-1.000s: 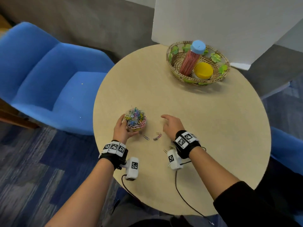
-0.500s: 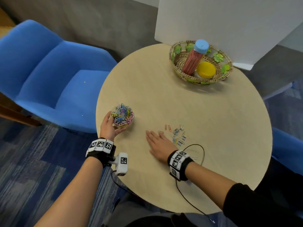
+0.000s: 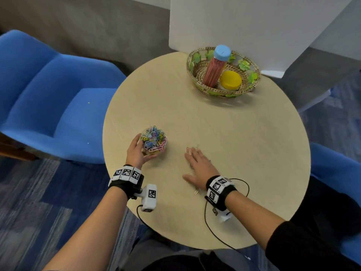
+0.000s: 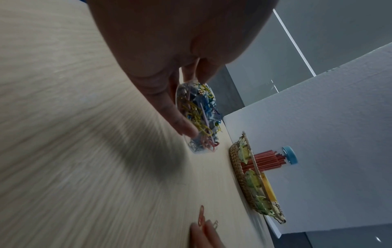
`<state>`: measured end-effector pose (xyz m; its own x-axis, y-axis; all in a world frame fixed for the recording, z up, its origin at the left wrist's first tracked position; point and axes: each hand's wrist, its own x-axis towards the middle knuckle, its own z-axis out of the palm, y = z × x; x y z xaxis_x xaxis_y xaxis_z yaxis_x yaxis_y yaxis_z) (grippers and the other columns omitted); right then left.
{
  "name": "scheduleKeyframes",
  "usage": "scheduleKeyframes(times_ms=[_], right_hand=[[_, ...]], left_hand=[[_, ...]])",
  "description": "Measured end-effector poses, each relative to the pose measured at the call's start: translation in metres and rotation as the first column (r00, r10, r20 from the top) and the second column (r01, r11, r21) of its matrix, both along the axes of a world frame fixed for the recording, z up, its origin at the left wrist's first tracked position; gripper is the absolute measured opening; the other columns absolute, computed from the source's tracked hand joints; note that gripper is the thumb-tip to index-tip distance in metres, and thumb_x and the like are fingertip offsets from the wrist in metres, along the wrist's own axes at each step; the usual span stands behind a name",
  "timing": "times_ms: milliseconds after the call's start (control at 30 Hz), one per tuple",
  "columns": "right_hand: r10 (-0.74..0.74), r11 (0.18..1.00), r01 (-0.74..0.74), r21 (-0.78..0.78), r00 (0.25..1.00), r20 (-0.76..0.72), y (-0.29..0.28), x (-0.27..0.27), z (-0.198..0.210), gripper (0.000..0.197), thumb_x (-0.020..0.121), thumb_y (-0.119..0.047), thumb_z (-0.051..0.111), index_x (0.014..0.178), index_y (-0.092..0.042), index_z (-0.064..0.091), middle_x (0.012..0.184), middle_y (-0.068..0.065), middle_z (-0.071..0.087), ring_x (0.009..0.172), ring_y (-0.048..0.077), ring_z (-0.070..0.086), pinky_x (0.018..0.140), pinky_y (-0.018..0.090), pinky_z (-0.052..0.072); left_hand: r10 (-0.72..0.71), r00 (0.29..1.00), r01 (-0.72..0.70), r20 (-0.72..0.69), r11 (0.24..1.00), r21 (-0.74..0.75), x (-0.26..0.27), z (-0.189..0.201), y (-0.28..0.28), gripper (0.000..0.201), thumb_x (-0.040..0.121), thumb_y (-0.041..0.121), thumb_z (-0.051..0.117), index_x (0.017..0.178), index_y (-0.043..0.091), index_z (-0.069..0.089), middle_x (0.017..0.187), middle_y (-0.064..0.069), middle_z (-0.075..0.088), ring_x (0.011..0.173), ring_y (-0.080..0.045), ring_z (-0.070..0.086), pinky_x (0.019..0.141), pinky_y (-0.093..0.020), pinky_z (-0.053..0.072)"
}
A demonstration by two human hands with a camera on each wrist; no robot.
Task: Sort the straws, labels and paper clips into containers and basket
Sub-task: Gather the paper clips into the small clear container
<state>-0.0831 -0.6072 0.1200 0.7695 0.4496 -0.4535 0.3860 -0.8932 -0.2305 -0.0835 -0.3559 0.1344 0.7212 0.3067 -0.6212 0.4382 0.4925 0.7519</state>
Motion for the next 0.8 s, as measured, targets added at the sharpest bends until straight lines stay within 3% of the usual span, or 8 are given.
scheduleKeyframes(times_ms=[133, 233, 367, 500, 567, 633, 733, 800], right_hand=[[0.188, 0.981, -0.182, -0.073, 0.977, 0.097, -0.013, -0.016, 0.002, 0.062, 0.104, -0.019, 0.04, 0.157, -0.009, 0.009, 0.165, 0.013, 0.0, 0.152, 0.029, 0.005, 0.121, 0.037, 0.014], [0.231, 0.973, -0.228, -0.038, 0.966, 0.119, -0.024, -0.017, 0.004, 0.067, 0.094, 0.012, 0.042, 0.155, -0.003, 0.017, 0.163, 0.016, 0.01, 0.15, 0.031, 0.013, 0.118, 0.037, 0.025], [0.216, 0.973, -0.228, 0.027, 0.95, 0.225, -0.02, 0.007, 0.001, 0.039, 0.096, 0.004, 0.047, 0.134, -0.002, 0.054, 0.137, 0.015, 0.052, 0.123, 0.03, 0.048, 0.098, 0.036, 0.047], [-0.012, 0.99, -0.018, 0.139, 0.978, 0.206, -0.015, 0.027, -0.001, 0.028, 0.096, -0.006, 0.052, 0.118, -0.007, 0.069, 0.117, 0.009, 0.066, 0.108, 0.025, 0.057, 0.094, 0.033, 0.048], [-0.362, 0.884, 0.303, 0.356, 0.926, 0.109, -0.019, 0.037, 0.004, 0.021, 0.094, -0.011, 0.06, 0.108, -0.008, 0.076, 0.108, 0.008, 0.073, 0.1, 0.022, 0.065, 0.092, 0.026, 0.049], [-0.599, 0.661, 0.539, 0.521, 0.798, -0.066, -0.024, 0.042, 0.017, 0.015, 0.087, -0.012, 0.071, 0.101, -0.01, 0.078, 0.1, 0.005, 0.076, 0.09, 0.015, 0.069, 0.084, 0.017, 0.051], [-0.591, 0.468, 0.606, 0.643, 0.756, -0.282, -0.023, 0.044, 0.045, 0.017, 0.083, -0.013, 0.077, 0.099, -0.014, 0.079, 0.095, 0.002, 0.077, 0.086, 0.011, 0.072, 0.082, 0.019, 0.056], [-0.476, 0.524, 0.526, 0.67, 0.833, -0.282, -0.015, 0.043, 0.06, 0.017, 0.082, -0.013, 0.078, 0.099, -0.015, 0.079, 0.096, -0.001, 0.076, 0.088, 0.007, 0.071, 0.083, 0.018, 0.055]], left_hand=[[-0.002, 1.0, 0.002, 0.015, 1.0, -0.008, -0.001, 0.005, 0.0, 0.042, 0.108, 0.015, 0.037, 0.15, 0.018, 0.041, 0.149, -0.017, 0.045, 0.119, -0.044, 0.058, 0.056, -0.033, 0.062], [0.004, 1.0, -0.004, 0.016, 1.0, -0.009, -0.004, 0.004, -0.005, 0.042, 0.108, 0.015, 0.037, 0.149, 0.019, 0.042, 0.149, -0.018, 0.045, 0.117, -0.044, 0.058, 0.056, -0.032, 0.061], [-0.009, 1.0, 0.01, 0.007, 1.0, -0.014, -0.009, 0.003, -0.02, 0.041, 0.108, 0.016, 0.038, 0.148, 0.018, 0.042, 0.146, -0.018, 0.048, 0.11, -0.04, 0.06, 0.055, -0.032, 0.06], [-0.07, 0.998, 0.07, 0.002, 0.998, 0.005, -0.012, 0.001, -0.038, 0.04, 0.107, 0.016, 0.042, 0.146, 0.018, 0.045, 0.144, -0.019, 0.05, 0.107, -0.039, 0.062, 0.054, -0.031, 0.06], [-0.113, 0.994, 0.113, 0.006, 0.993, 0.019, -0.013, 0.001, -0.049, 0.039, 0.107, 0.016, 0.042, 0.146, 0.019, 0.045, 0.143, -0.019, 0.05, 0.109, -0.041, 0.062, 0.054, -0.031, 0.06], [-0.154, 0.988, 0.154, 0.005, 0.987, 0.033, -0.015, 0.001, -0.059, 0.039, 0.107, 0.017, 0.042, 0.146, 0.019, 0.045, 0.142, -0.019, 0.051, 0.108, -0.04, 0.063, 0.054, -0.03, 0.06], [-0.195, 0.981, 0.195, 0.009, 0.98, 0.047, -0.017, 0.0, -0.072, 0.039, 0.108, 0.017, 0.04, 0.147, 0.018, 0.045, 0.141, -0.019, 0.053, 0.099, -0.036, 0.066, 0.054, -0.031, 0.06], [-0.22, 0.975, 0.22, 0.008, 0.975, 0.041, -0.016, -0.002, -0.081, 0.04, 0.108, 0.017, 0.04, 0.147, 0.018, 0.044, 0.141, -0.02, 0.054, 0.092, -0.032, 0.067, 0.053, -0.031, 0.06]])
